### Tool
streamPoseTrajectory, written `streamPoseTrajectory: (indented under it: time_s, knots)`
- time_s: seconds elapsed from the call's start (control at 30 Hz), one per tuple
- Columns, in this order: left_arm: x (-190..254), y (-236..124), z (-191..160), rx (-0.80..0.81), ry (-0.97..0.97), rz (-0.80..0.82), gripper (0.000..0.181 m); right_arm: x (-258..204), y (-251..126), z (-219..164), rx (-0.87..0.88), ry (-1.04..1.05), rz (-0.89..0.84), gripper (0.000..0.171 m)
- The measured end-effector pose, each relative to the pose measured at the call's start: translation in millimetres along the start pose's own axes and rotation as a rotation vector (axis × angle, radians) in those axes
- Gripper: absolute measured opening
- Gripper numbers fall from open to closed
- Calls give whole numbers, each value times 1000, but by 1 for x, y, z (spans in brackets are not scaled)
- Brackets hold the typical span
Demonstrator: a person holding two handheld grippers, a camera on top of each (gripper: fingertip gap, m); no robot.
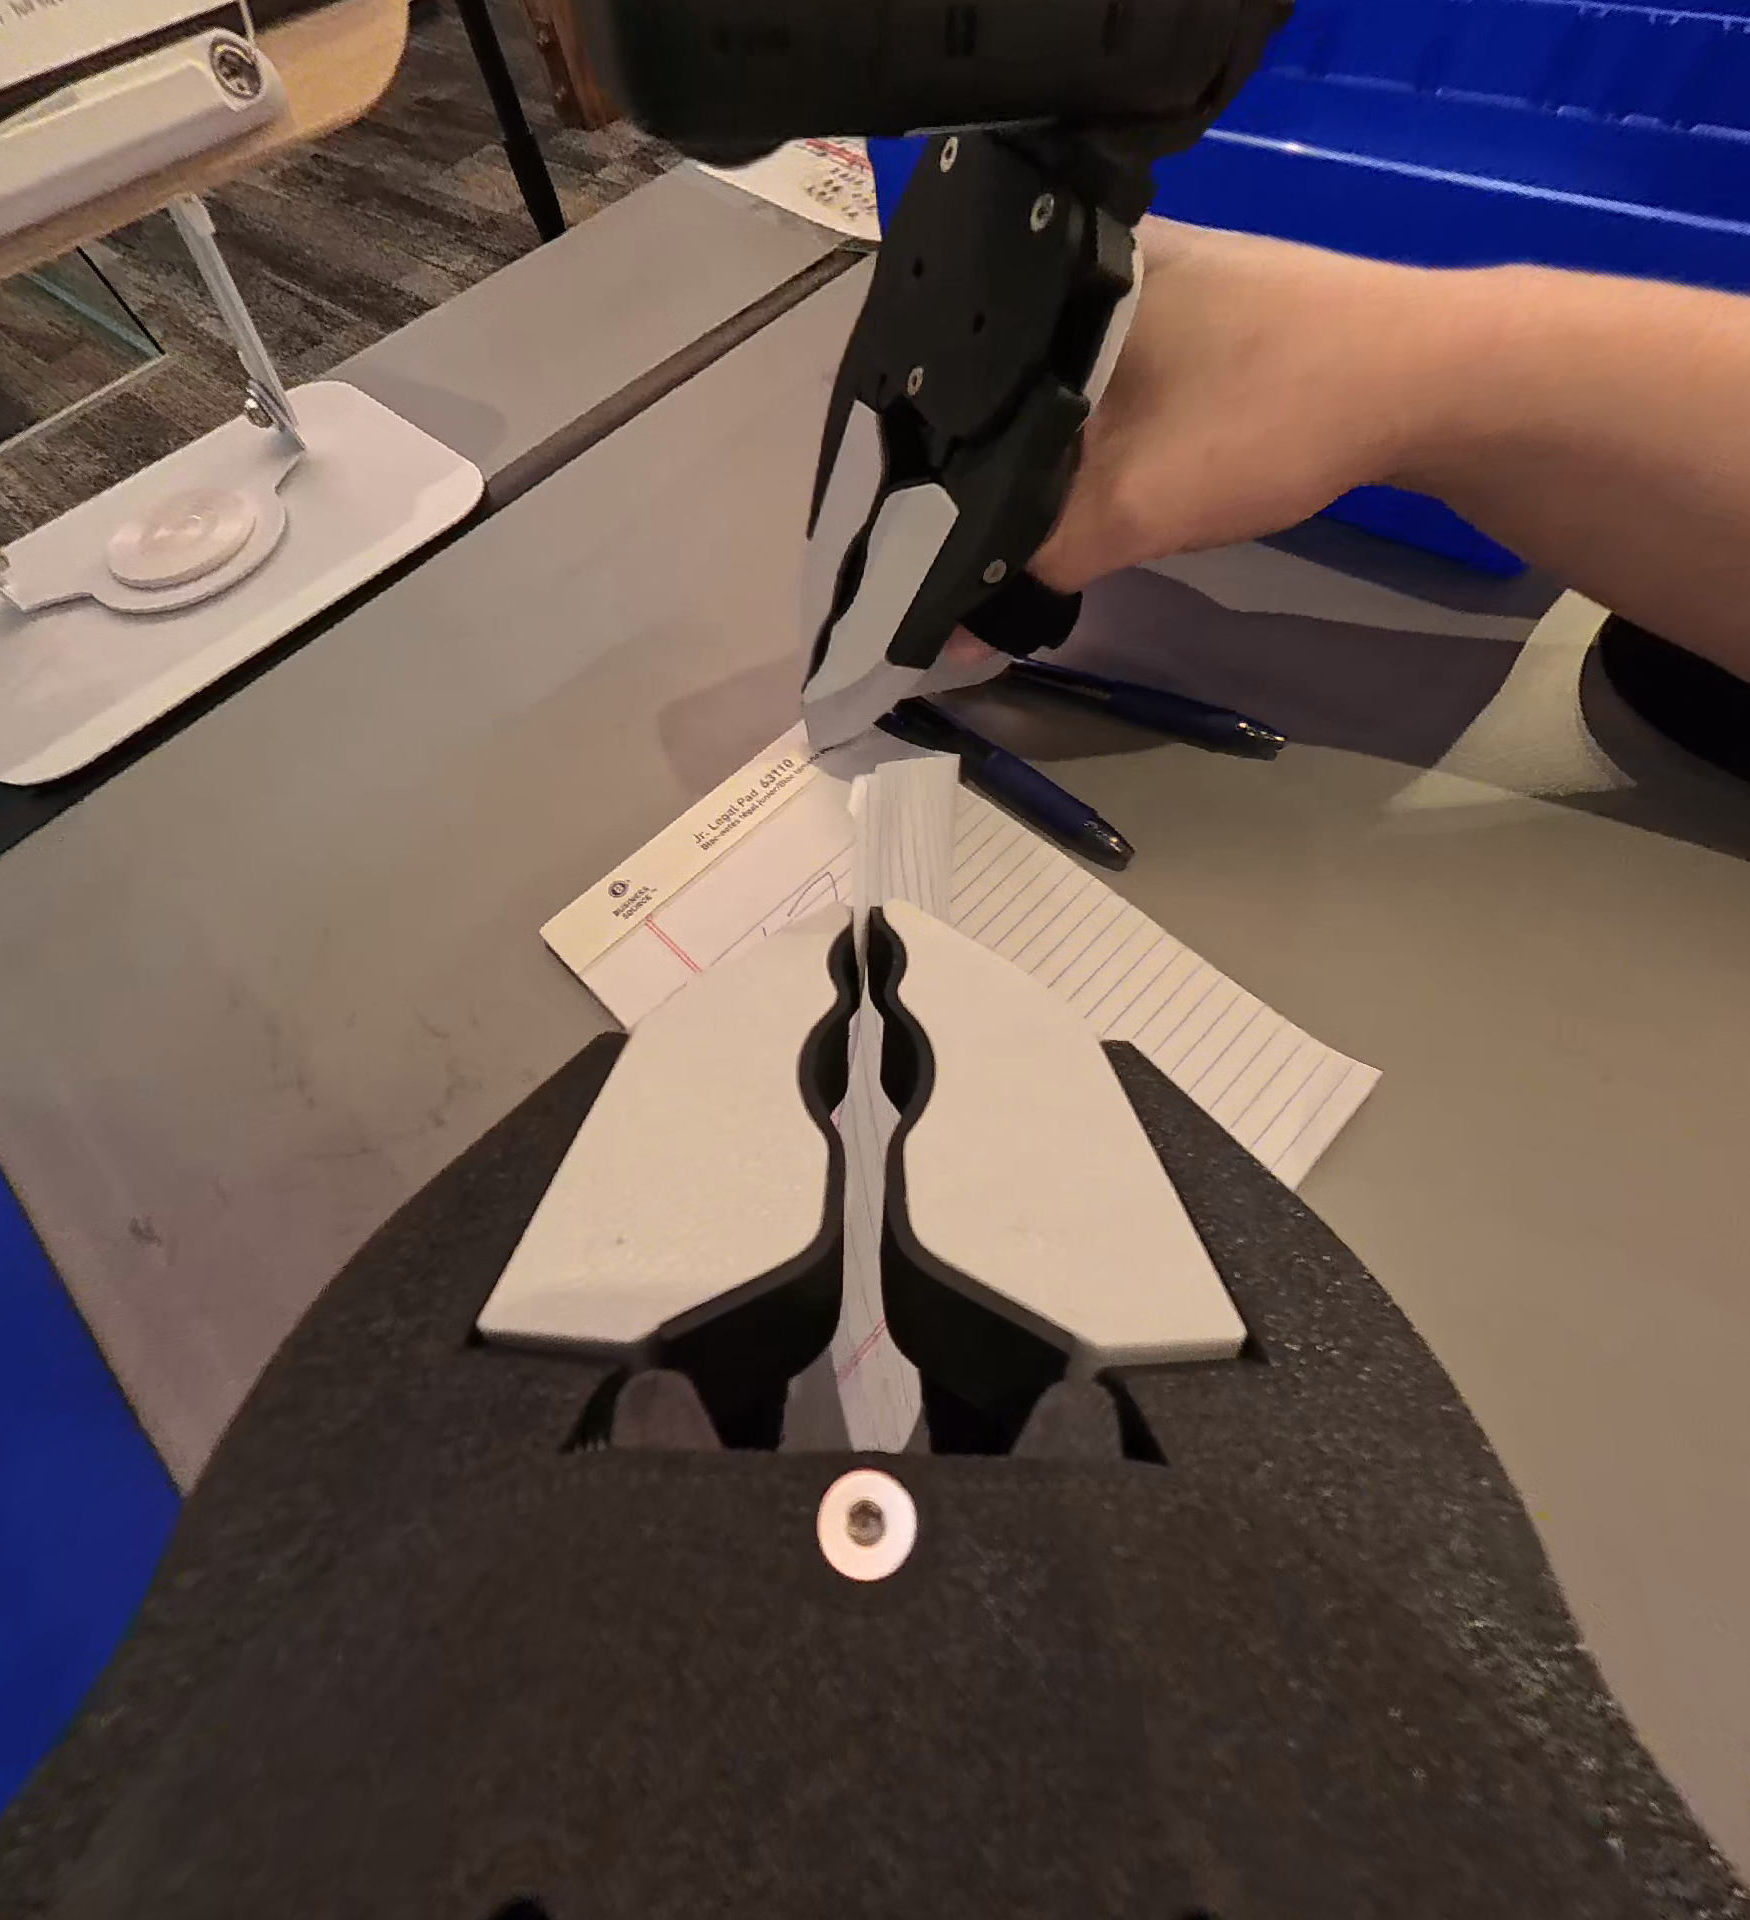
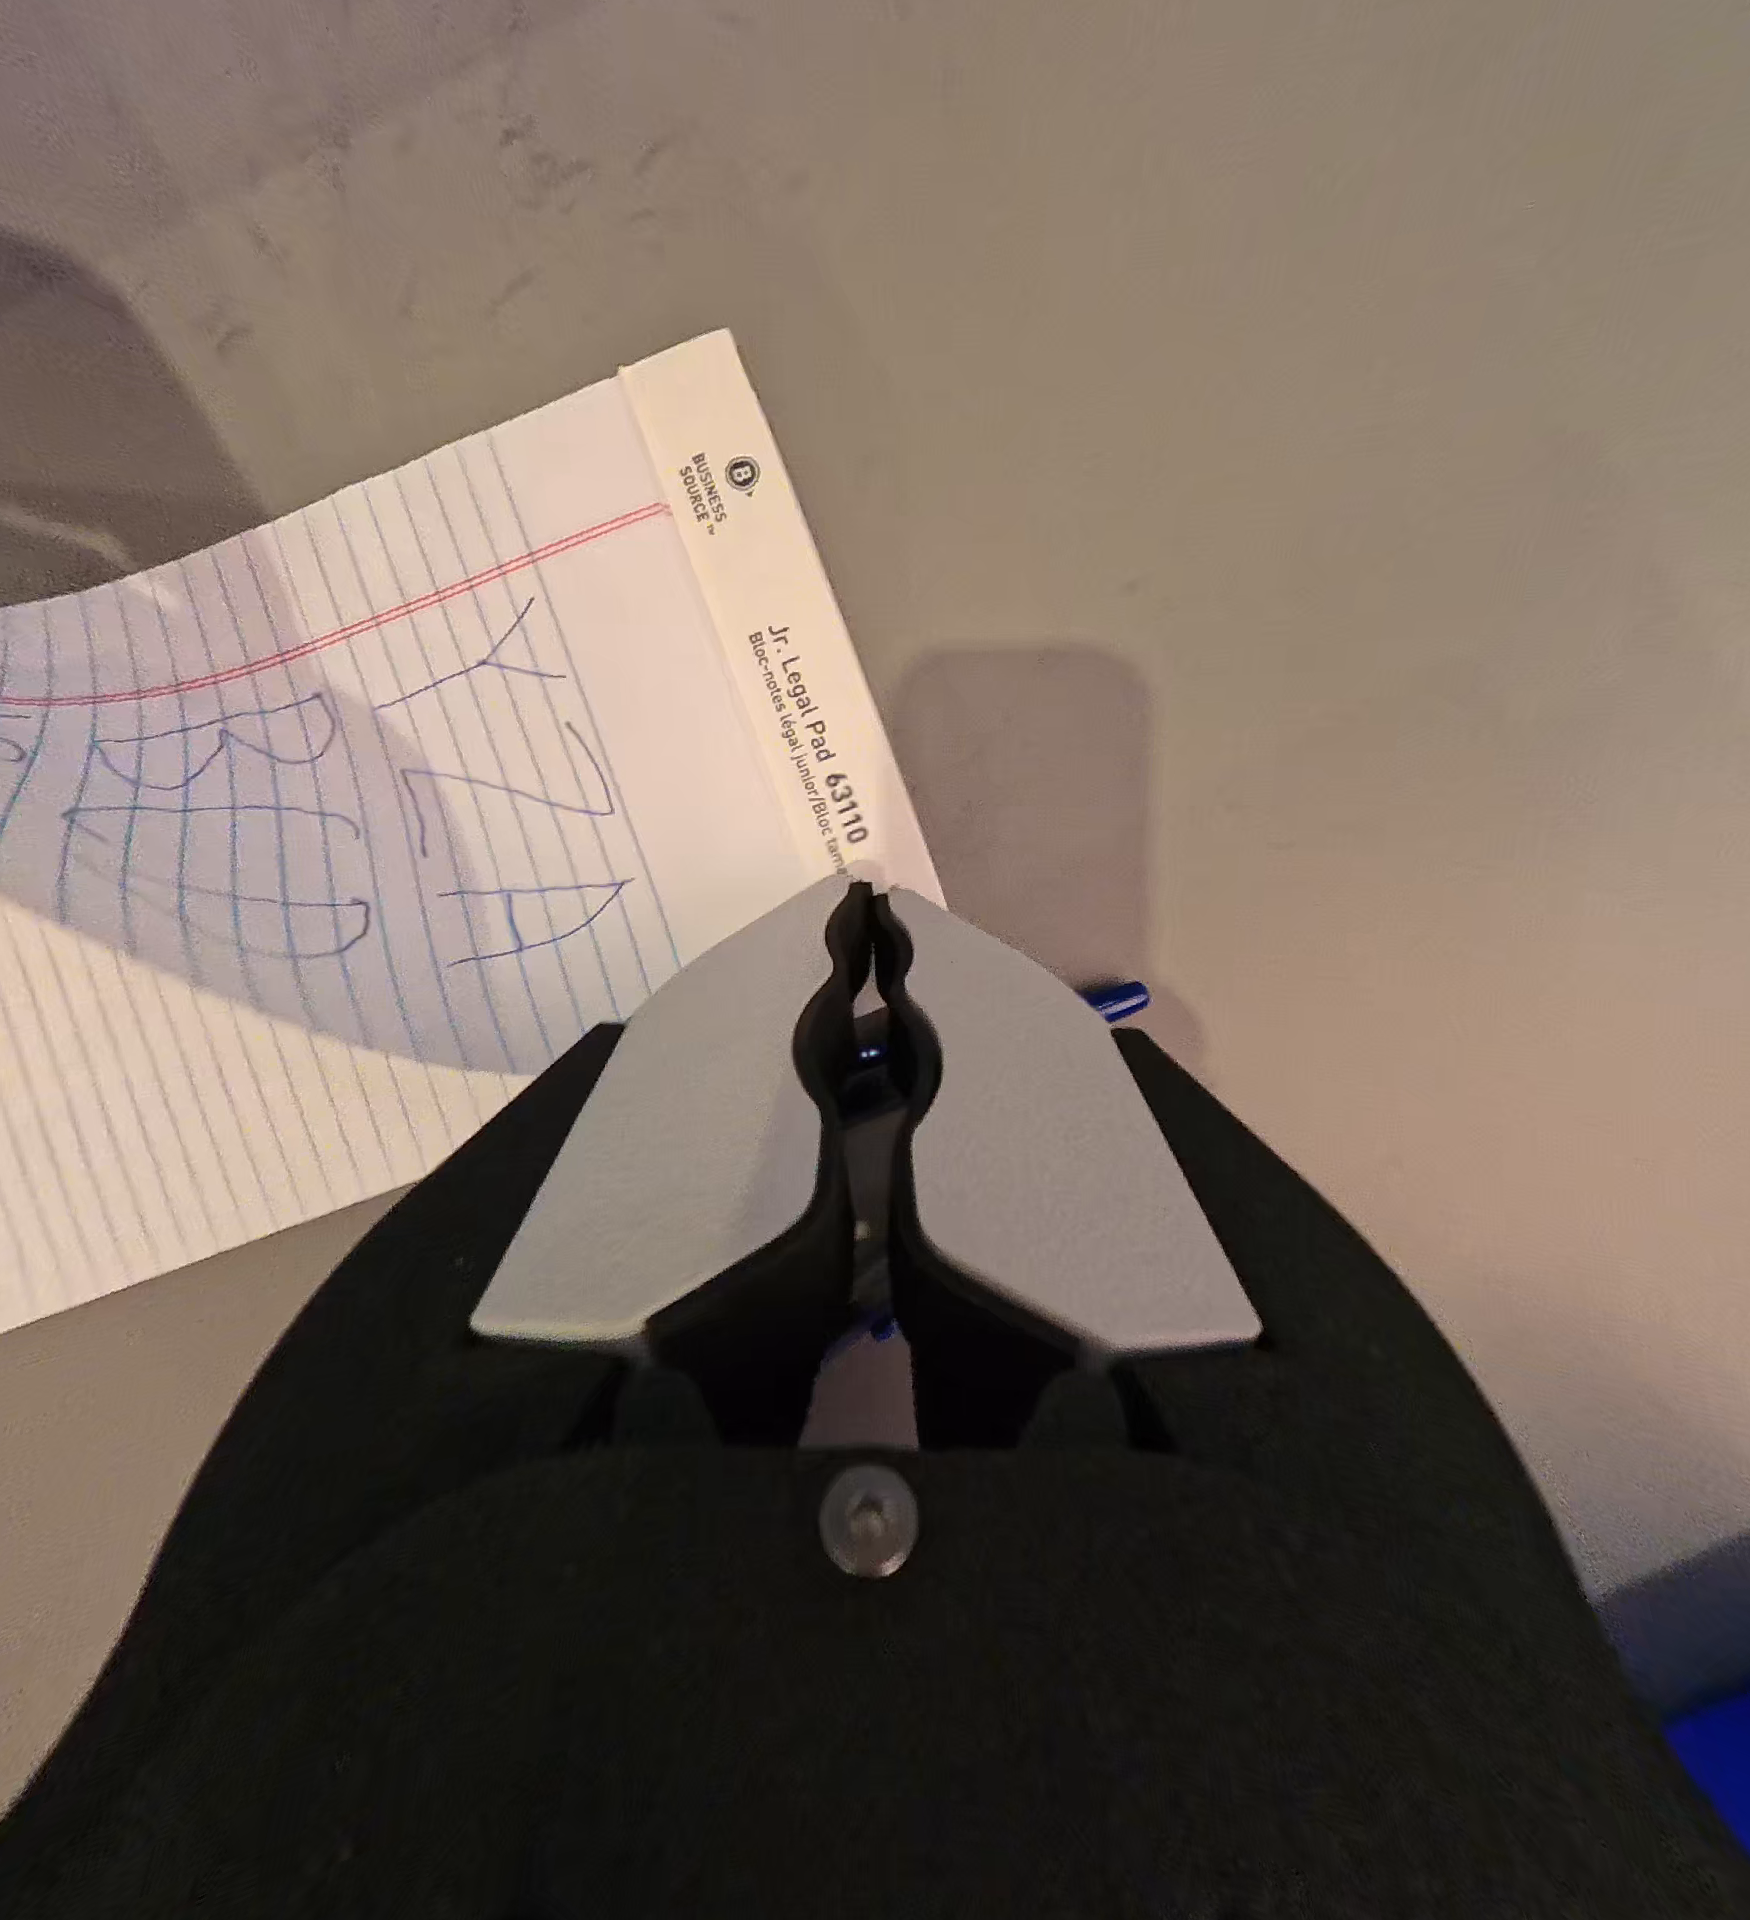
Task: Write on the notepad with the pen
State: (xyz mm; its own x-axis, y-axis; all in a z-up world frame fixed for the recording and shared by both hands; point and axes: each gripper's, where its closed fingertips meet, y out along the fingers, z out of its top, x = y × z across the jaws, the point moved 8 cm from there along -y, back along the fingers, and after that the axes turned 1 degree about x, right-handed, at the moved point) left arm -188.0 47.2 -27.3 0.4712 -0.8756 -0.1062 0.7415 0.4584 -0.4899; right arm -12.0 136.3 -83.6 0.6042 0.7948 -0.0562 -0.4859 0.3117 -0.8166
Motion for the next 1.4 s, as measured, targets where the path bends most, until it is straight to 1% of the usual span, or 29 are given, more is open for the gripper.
streamPoseTrajectory:
  time_s: [0.23,0.5,0.67,0.93,1.4]
  knots:
    - [-10,-8,4,15,-43,-8,0,-2,0,3,-43,-32,-26,0]
    - [-9,-9,5,10,-19,-8,0,4,0,0,-10,49,53,0]
    - [-16,-9,5,-12,1,1,0,4,0,0,-5,44,56,0]
    - [-20,-11,-3,-16,-37,-24,0,6,0,-1,-1,46,79,0]
    - [-14,-14,-1,-7,-35,-39,0,9,1,-2,5,65,122,0]
